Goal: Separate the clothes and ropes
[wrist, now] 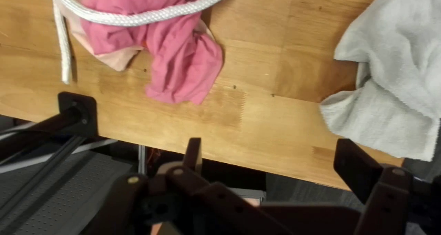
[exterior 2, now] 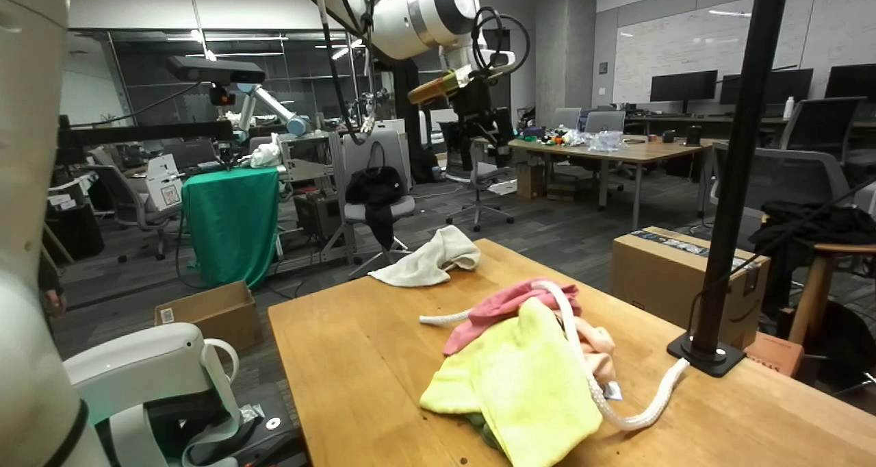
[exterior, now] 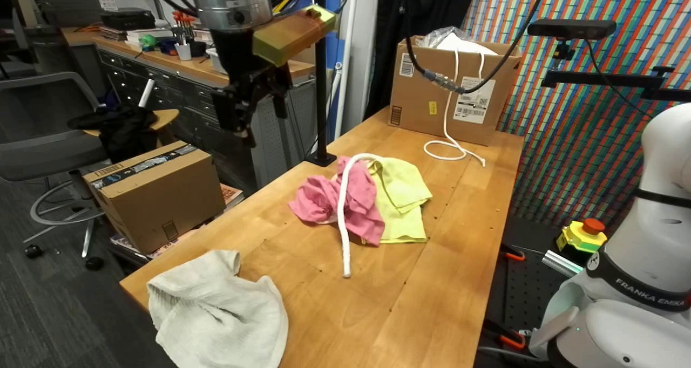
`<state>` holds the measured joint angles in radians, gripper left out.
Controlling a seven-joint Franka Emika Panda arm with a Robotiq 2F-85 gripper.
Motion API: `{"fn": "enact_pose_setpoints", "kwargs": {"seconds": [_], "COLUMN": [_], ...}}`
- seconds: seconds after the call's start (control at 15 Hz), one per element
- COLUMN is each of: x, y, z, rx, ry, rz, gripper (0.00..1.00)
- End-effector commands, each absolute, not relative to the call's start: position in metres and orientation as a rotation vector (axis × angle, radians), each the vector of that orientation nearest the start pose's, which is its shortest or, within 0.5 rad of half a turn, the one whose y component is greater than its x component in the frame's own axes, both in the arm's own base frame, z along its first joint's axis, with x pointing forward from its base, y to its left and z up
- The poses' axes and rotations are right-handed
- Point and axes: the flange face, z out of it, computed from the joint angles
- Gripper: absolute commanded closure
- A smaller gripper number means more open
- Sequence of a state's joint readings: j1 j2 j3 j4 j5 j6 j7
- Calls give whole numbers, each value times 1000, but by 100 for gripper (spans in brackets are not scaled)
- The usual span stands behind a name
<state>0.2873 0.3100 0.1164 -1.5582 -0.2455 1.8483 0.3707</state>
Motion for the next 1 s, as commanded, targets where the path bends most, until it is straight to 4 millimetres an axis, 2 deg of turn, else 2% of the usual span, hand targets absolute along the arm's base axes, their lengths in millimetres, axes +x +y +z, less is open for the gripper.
{"fn": "enact_pose_setpoints", "kwargs": {"seconds": [0.0, 0.2, 0.33, 0.6, 0.93], "x": [588, 579, 575, 574, 573], "y": [163, 109, 82, 47, 15], "z": [468, 449, 434, 400, 364], "rx": [-3308, -3282, -3245, -3158, -3090], "ry": [14, 181, 298, 564, 856], "rz": [-113, -87, -85, -135, -209], "gripper": [0, 0, 0, 0, 0]}}
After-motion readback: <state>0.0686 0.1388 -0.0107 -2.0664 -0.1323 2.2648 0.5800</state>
